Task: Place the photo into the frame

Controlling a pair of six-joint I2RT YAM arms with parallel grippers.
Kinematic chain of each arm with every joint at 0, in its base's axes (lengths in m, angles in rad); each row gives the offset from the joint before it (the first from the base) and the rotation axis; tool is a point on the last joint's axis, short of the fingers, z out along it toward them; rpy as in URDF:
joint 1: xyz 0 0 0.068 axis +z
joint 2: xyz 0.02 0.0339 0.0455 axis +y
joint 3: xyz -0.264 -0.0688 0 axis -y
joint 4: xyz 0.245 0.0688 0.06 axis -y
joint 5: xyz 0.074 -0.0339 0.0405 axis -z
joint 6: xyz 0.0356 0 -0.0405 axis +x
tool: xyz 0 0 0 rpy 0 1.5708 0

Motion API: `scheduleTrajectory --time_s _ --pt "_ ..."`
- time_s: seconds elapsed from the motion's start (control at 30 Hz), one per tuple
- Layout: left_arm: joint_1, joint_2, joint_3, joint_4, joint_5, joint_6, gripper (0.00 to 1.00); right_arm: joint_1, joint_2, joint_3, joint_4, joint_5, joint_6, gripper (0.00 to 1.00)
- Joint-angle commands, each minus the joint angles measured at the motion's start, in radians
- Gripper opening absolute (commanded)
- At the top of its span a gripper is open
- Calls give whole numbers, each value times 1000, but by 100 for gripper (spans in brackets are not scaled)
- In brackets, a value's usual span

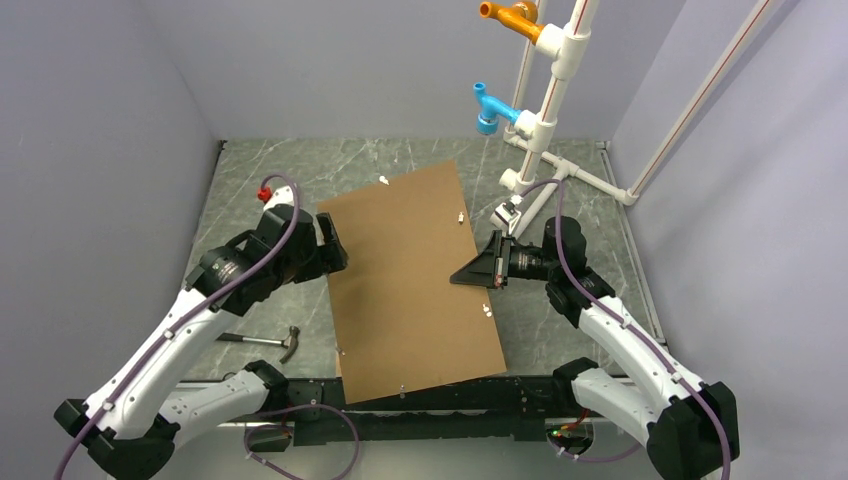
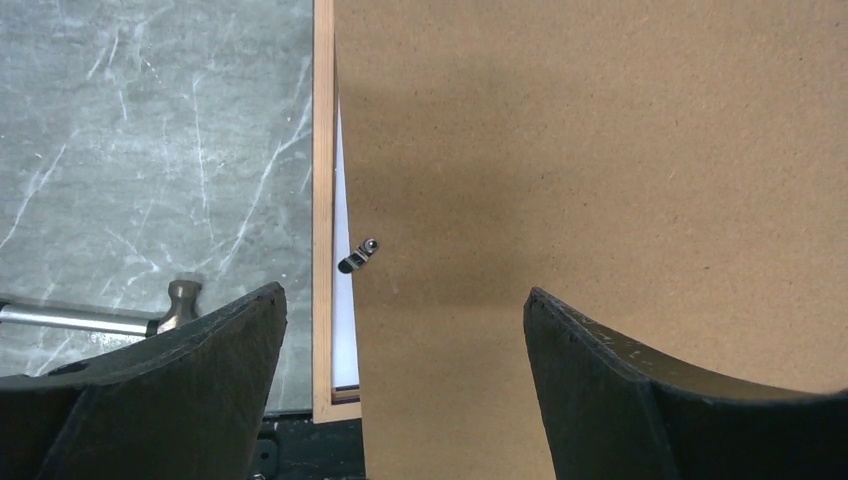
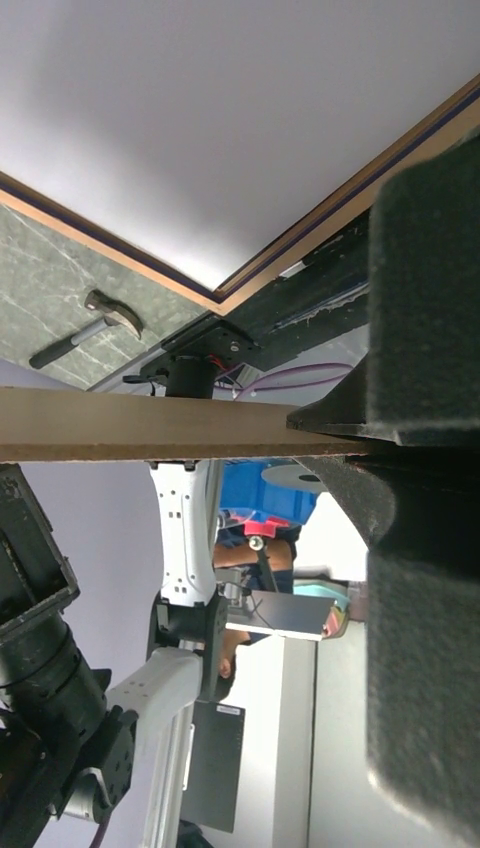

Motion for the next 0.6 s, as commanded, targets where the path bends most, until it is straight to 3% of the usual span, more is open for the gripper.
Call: scheduleTrajectory --time_s 0.0,0.13,0.23,0.57 --pt "33 17 62 40 20 72 90 -2 -41 24 107 -7 45 0" --pt "70 42 70 63 63 100 80 -2 -42 5 134 4 85 0" --pt "96 61 63 50 68 111 78 -9 -42 -14 158 15 118 0" --pt "201 -45 -82 16 65 96 88 -45 2 -191 555 -8 395 0"
